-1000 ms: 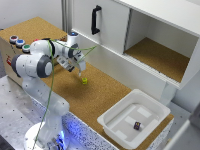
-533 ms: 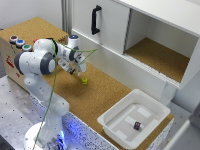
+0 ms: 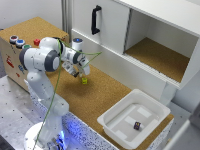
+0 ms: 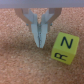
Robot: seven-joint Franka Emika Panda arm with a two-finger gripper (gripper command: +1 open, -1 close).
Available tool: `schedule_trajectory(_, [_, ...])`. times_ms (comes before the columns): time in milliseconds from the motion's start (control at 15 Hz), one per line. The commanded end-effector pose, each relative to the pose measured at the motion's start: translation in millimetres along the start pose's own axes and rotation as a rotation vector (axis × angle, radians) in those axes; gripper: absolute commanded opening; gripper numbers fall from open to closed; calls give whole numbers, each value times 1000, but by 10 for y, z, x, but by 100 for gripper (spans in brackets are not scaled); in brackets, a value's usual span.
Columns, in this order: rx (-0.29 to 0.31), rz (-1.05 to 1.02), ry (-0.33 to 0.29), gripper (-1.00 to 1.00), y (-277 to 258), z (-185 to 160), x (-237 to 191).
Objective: Push the yellow block to the right
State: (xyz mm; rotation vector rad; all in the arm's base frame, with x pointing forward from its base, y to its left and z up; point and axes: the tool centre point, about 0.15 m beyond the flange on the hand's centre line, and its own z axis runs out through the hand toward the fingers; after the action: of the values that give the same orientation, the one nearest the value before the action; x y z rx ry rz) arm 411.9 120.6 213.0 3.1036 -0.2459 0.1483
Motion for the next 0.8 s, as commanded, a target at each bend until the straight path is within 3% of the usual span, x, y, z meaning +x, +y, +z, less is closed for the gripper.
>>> schedule_trajectory(0, [-13, -43, -44, -100, 358, 113, -27])
schedule_trajectory(400, [-20, -61, -84, -100, 520, 163, -139])
schedule_trajectory(733, [0, -97, -71, -100, 571, 29, -253])
